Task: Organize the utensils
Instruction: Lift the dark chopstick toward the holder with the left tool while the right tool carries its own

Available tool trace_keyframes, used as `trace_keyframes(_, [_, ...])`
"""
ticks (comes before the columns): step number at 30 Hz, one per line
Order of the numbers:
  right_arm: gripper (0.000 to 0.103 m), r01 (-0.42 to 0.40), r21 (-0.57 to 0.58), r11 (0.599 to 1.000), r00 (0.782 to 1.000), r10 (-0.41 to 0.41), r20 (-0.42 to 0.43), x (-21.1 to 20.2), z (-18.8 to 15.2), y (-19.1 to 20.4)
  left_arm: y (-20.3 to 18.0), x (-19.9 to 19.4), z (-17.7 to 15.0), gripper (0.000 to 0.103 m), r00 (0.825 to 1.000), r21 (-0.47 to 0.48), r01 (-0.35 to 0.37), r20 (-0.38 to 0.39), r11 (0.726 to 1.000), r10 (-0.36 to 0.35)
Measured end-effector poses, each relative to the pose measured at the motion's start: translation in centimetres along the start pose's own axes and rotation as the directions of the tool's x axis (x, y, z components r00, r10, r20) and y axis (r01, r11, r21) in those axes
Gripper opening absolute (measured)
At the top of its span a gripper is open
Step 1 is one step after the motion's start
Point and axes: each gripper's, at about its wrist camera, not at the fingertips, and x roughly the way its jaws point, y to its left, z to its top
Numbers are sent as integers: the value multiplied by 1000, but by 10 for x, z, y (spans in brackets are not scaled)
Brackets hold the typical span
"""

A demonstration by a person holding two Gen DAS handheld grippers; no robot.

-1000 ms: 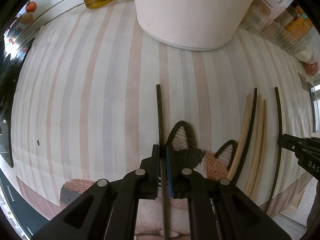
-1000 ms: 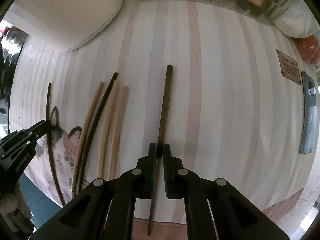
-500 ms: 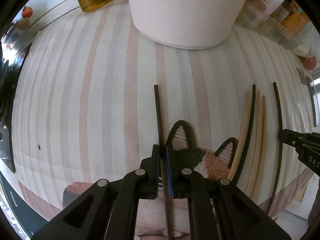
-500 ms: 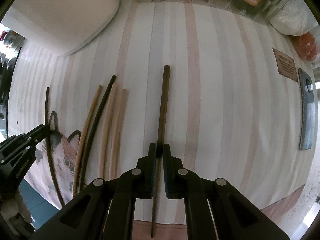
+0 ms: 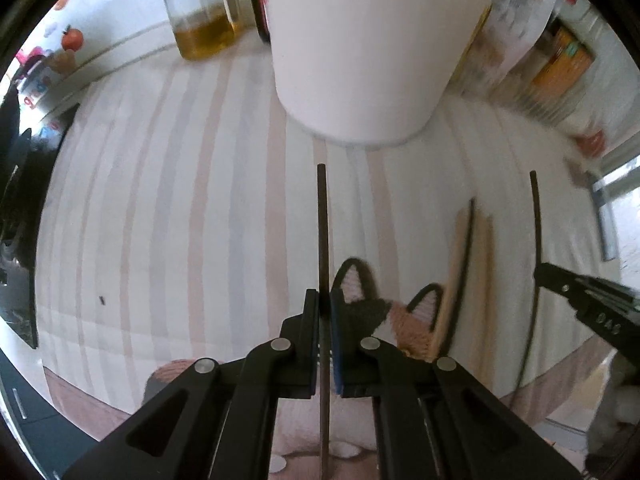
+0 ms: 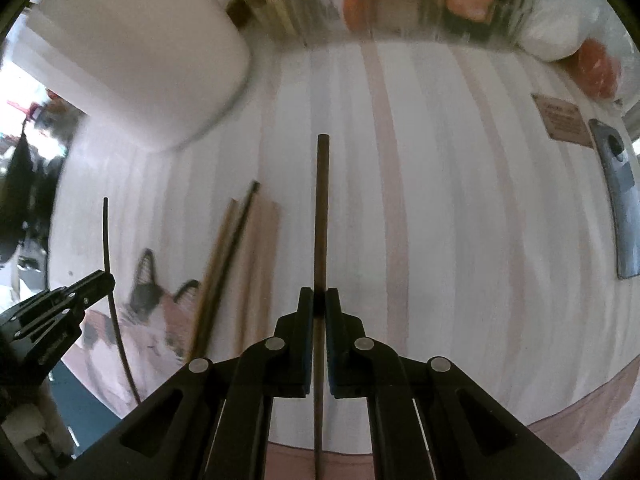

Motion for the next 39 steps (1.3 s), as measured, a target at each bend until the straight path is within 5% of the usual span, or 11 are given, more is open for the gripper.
trace_keyframes(7, [5,-48,-14,999,987,49,151,-45,-6,13,5,-57,7,3,990,-4,29,138,1000,-29])
trace_keyframes(15, [5,-69,-43,997,943,79,323,-99,13,23,-3,-120,32,2,952,18,48,300,999,-52])
trace_keyframes(21, [5,-100,-59,993,888,116,444,-146,44,38,-7,-169,53,2,915,36,70,396,997,-79])
trace_keyframes(32, [5,-163,-163,973,773,229,592,-245,104,83,-14,-272,96,2,816,80,92,565,993,-121])
trace_keyframes(39, [5,-177,-200,964,703,266,659,-284,156,113,-7,-290,141,2,794,43,75,601,996,-86])
